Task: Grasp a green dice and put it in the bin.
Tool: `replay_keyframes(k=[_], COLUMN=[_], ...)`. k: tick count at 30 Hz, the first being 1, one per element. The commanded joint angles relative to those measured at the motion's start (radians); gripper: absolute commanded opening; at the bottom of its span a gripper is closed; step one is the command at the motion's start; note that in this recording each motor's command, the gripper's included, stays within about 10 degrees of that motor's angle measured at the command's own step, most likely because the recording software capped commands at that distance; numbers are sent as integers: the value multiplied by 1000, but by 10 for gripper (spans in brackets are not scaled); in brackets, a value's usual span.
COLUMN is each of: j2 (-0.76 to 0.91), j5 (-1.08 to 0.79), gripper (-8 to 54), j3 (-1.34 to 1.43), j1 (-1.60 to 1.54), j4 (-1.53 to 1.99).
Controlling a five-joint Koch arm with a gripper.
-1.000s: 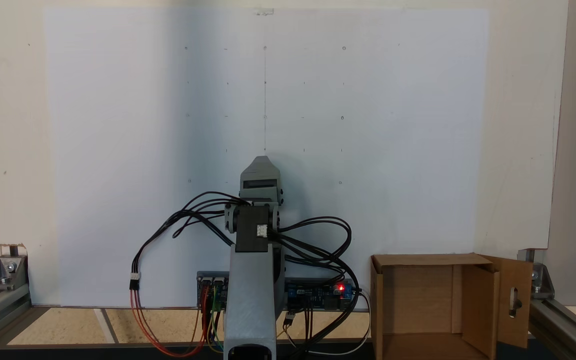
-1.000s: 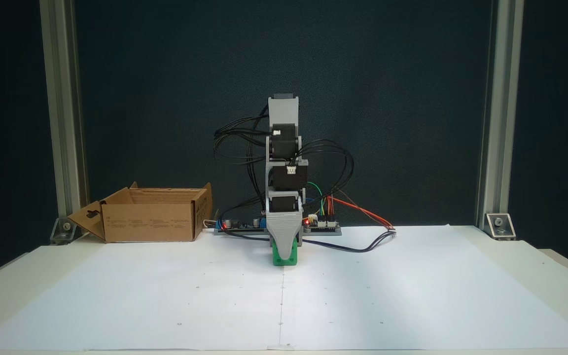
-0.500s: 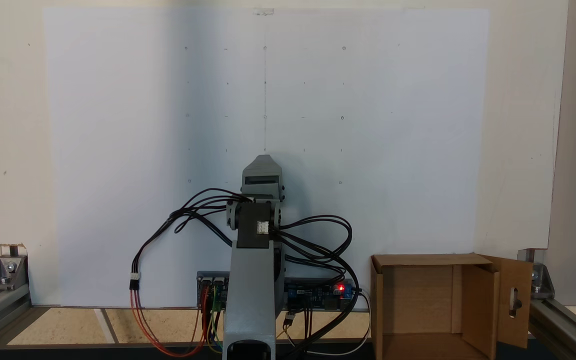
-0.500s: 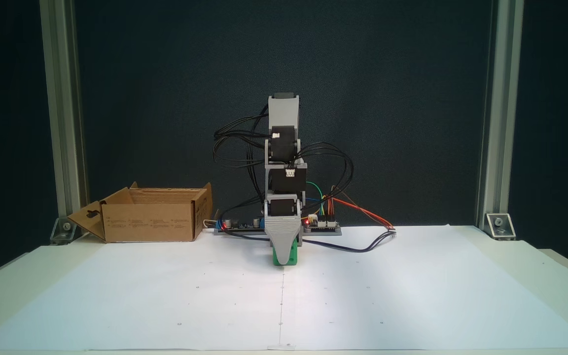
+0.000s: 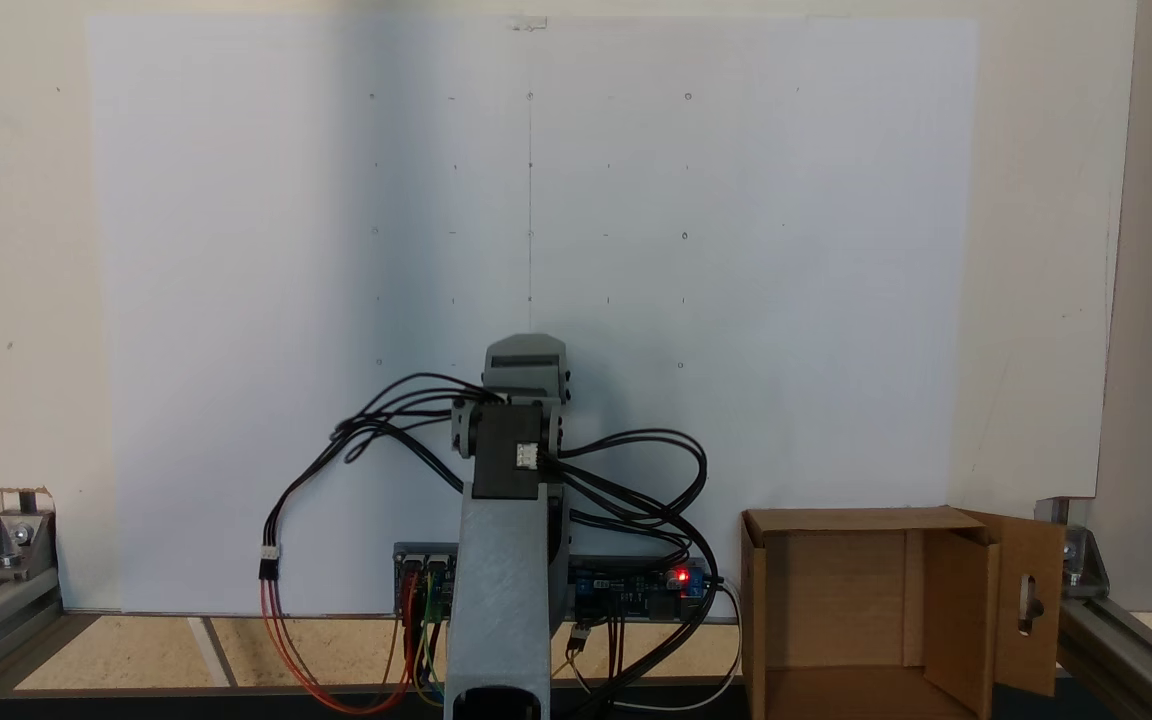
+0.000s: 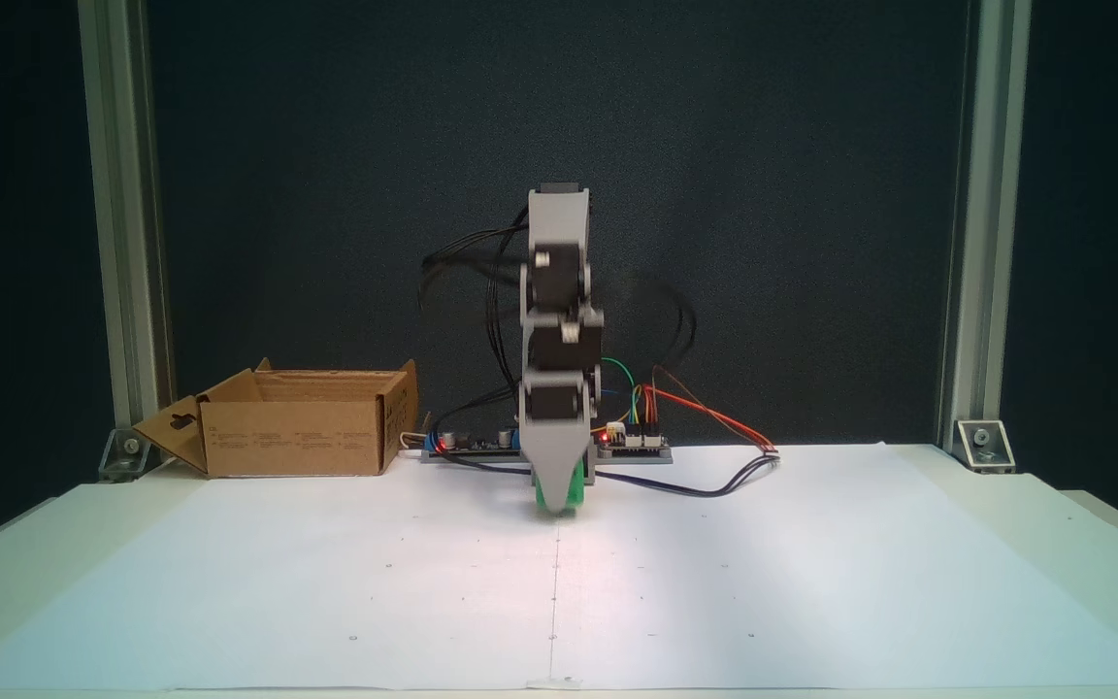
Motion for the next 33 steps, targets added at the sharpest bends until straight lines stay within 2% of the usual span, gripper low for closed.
replay_keyframes(k=[1,7,12,17,25,33], j2=[17,17,15,9,-9,-15], j5=[74,135,137,37,-222,-393], gripper=[115,114,115,115,115,115], j3=[-162,-565,-749,-779,-779,-785], j1=[12,-15,23,233,629,1054], j4=[167,495,615,588,351,110])
